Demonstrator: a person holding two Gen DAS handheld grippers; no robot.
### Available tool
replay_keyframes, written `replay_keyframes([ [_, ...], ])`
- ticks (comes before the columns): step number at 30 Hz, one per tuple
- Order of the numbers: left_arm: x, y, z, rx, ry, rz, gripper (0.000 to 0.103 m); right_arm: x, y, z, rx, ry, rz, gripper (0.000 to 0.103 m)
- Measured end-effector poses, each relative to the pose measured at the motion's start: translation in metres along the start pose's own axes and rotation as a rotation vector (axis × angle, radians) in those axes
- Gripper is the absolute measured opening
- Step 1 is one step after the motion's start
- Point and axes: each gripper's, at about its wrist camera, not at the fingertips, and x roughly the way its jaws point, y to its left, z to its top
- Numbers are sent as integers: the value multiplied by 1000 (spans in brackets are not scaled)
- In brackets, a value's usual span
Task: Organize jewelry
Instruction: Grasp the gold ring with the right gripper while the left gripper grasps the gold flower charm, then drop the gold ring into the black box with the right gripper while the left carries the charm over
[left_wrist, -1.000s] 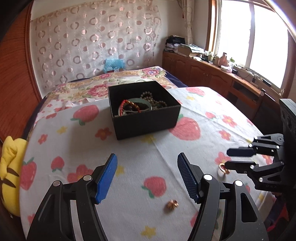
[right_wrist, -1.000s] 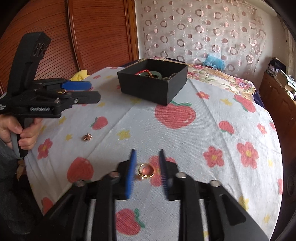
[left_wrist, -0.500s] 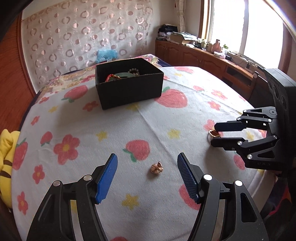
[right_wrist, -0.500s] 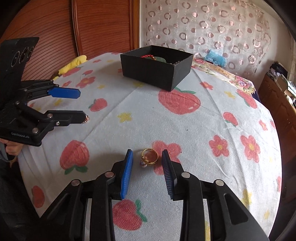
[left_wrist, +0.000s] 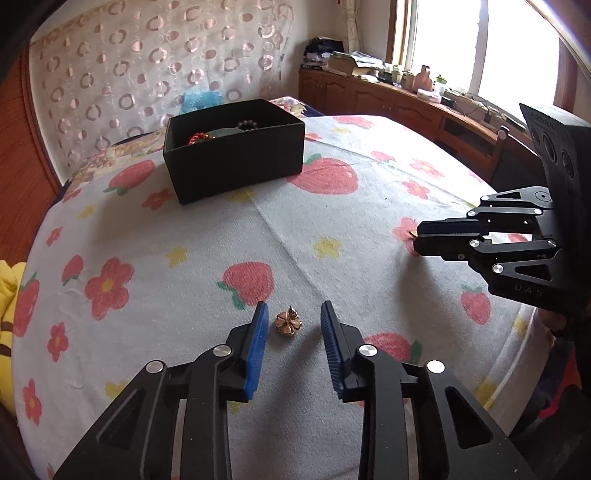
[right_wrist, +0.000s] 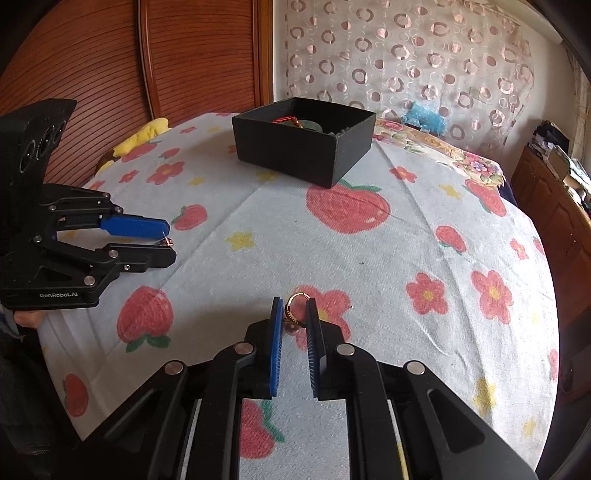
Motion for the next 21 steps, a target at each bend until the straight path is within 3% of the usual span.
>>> replay_keyframes([
  [3, 0, 0, 0, -1, 1, 5, 14, 1, 0, 0, 1, -4, 1, 13],
  [12, -7, 7, 8, -13, -35, 23, 14, -4, -4, 12, 4, -34, 1, 13],
  [21, -20, 22, 32, -16, -98, 59, 14, -3, -6, 50, -19, -82, -13, 13],
])
